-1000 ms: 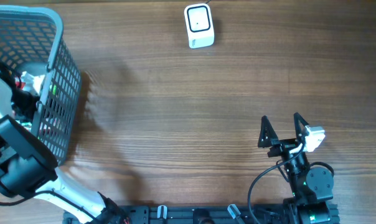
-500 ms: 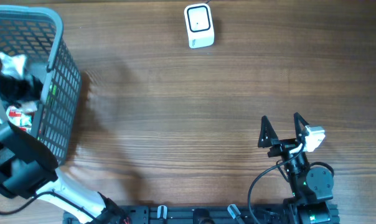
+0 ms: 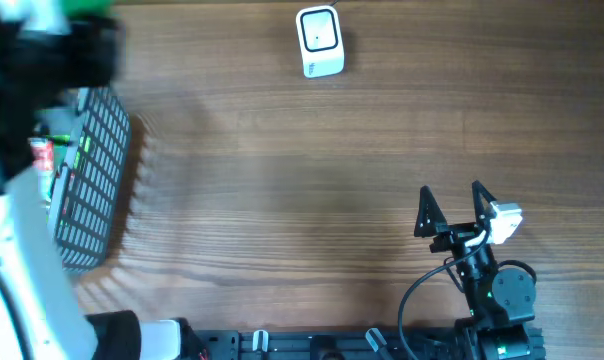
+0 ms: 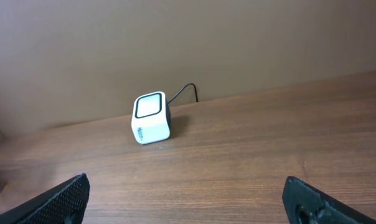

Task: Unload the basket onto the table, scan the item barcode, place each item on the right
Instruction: 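Lift the jar out with the left gripper and set it on the table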

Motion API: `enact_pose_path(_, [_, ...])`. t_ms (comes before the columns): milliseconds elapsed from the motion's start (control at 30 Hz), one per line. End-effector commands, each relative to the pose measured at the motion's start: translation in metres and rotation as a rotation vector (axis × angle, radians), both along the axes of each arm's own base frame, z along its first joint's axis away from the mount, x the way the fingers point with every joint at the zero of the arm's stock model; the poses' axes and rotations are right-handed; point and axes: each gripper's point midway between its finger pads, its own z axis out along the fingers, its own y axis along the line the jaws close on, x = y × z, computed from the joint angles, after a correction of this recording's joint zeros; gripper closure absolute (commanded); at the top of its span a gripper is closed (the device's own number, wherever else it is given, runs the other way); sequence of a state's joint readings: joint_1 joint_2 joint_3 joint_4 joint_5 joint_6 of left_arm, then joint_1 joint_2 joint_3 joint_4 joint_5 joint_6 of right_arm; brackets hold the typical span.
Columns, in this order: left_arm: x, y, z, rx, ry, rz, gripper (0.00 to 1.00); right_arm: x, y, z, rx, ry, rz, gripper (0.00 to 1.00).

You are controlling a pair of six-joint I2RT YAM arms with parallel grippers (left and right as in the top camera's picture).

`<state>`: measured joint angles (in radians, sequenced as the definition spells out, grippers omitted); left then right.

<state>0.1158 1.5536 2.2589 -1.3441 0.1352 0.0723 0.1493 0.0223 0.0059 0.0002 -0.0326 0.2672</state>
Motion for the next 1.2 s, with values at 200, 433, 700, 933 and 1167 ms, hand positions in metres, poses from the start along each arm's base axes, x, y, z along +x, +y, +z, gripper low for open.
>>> enact_pose_path(200, [-0.011,-0.230,-0.207,-0.102,0.605,-0.276,0.49,0.000,-0.003,0.002,-0.001,-0.010,-0.016,0.00])
enact_pose_path(433, [-0.045,-0.348,-0.378,-0.253,0.808,-0.467,0.48,0.000,-0.003,0.002,-0.001,-0.010,-0.016,0.00])
enact_pose_path(700, [-0.045,-0.361,-0.422,-0.282,0.864,-0.467,0.27,0.000,-0.003,0.002,-0.001,-0.009,-0.016,0.00])
enact_pose_path(933, [0.007,-0.360,-0.307,-0.285,0.575,-0.540,0.00,0.000,-0.003,0.002,-0.001,-0.010,-0.016,0.00])
enact_pose_path(1167, [0.065,-0.150,-0.095,0.109,0.148,-0.173,0.00,0.000,-0.003,0.002,-0.001,-0.009,-0.016,0.00])
